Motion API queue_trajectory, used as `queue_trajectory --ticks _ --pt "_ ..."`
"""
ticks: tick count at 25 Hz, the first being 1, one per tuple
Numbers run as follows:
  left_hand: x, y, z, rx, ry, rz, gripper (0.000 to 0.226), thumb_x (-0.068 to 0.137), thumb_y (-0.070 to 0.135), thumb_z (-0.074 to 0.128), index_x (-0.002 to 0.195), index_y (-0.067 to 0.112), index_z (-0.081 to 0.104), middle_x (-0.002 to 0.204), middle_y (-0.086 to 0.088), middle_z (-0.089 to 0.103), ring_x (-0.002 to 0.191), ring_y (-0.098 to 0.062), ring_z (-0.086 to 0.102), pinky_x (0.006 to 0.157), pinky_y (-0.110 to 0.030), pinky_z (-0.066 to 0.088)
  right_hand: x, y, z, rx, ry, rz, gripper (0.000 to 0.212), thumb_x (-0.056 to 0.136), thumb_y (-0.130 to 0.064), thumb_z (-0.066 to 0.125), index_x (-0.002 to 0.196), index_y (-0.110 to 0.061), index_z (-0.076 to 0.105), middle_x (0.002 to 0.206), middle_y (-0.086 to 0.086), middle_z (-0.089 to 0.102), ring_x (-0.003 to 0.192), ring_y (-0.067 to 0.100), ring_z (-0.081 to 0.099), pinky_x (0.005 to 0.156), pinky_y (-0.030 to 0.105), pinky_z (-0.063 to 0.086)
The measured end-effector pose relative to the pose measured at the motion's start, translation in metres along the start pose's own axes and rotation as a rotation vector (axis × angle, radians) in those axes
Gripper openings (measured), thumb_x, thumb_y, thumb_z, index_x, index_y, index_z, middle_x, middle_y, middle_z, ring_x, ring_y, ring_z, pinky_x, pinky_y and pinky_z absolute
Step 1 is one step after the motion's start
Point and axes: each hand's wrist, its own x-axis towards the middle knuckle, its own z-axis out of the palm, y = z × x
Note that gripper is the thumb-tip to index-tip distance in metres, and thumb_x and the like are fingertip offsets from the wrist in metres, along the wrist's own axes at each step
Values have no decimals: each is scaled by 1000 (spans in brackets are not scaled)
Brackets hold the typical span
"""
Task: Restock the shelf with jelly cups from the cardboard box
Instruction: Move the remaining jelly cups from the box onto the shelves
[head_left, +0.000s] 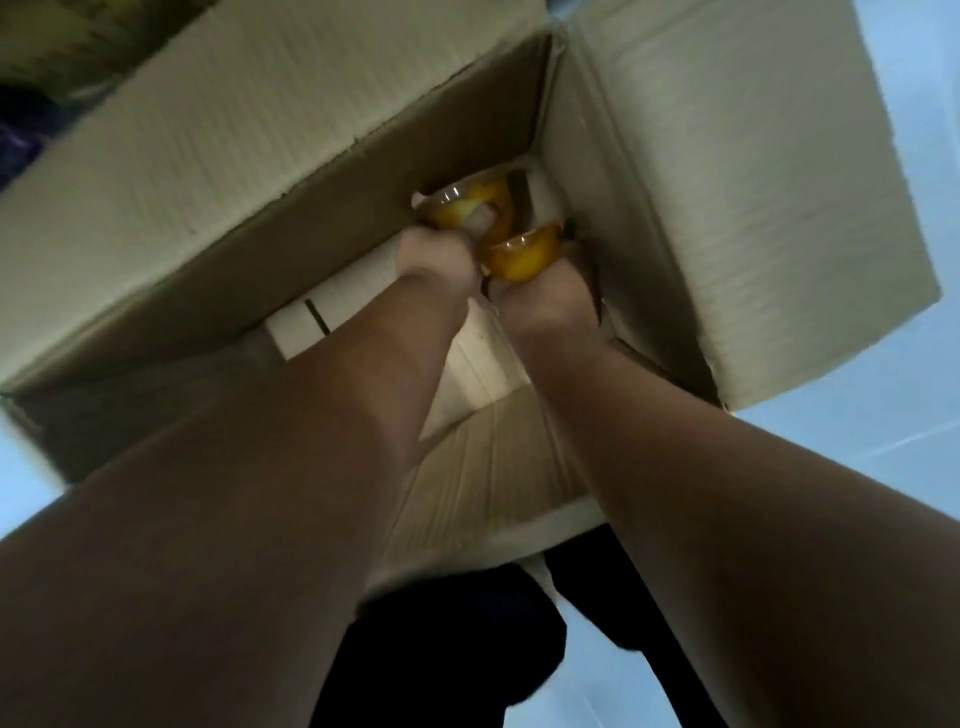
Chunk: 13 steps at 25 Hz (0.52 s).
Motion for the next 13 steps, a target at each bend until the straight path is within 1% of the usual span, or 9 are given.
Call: queue_trajectory --ticks 1,2,3,4,5,6,9,11,13 --pt "-6 0 -7 -8 17 -6 48 76 34 78 114 11 60 97 -3 65 98 -25 66 90 -38 55 -7 3 0 -16 -1 -5 23 86 -38 66 94 -23 51 90 -1 55 91 18 54 76 30 39" --pt "-18 -3 -18 -8 43 -26 40 78 34 77 109 17 57 92 0 61 98 -25 65 91 -37 54 -21 7 -2 -5 29 -28 25 83 -37 69 94 -22 52 90 -2 55 90 17 55 75 29 40" --pt "-36 -1 -30 -4 58 -32 44 77 37 77 111 18 55 90 3 59 100 -24 64 93 -37 53 -38 9 -6 42 82 -49 33 79 -36 72 102 -19 54 100 0 59 95 18 59 75 29 42" --pt "-56 4 -43 11 70 -31 52 76 40 78 117 17 55 92 4 58 102 -23 63 95 -38 52 -60 7 -12 111 129 -42 47 75 -35 75 113 -16 55 110 3 60 100 21 61 76 28 43" --pt "-77 12 -56 14 88 -32 61 75 42 78 124 16 53 97 4 58 105 -22 62 97 -37 51 -82 4 -18 170 159 -27 57 71 -35 77 119 -15 53 117 4 60 102 22 62 78 28 44" --pt "-95 17 -68 6 98 -35 67 75 43 77 130 17 51 103 3 58 108 -22 60 99 -38 49 -101 2 -26 215 179 -19 62 69 -35 79 121 -15 53 119 5 60 102 22 62 80 29 46" --pt "-165 40 -108 16 98 2 69 77 43 76 136 19 48 110 5 57 113 -21 57 103 -42 45 -171 -17 -60 317 212 -51 63 66 -38 82 118 -15 55 116 5 61 101 21 61 84 31 48" --pt "-218 66 -132 22 80 68 69 74 46 76 133 19 52 113 5 61 112 -21 59 103 -43 45 -218 -39 -90 359 237 -96 56 65 -38 83 111 -15 58 107 4 66 95 20 64 80 27 47" --pt "-274 96 -155 -9 44 136 71 70 47 78 130 17 56 114 4 66 107 -19 62 100 -41 47 -268 -63 -122 405 230 -147 50 65 -37 84 104 -18 60 101 0 69 89 17 66 78 25 49"
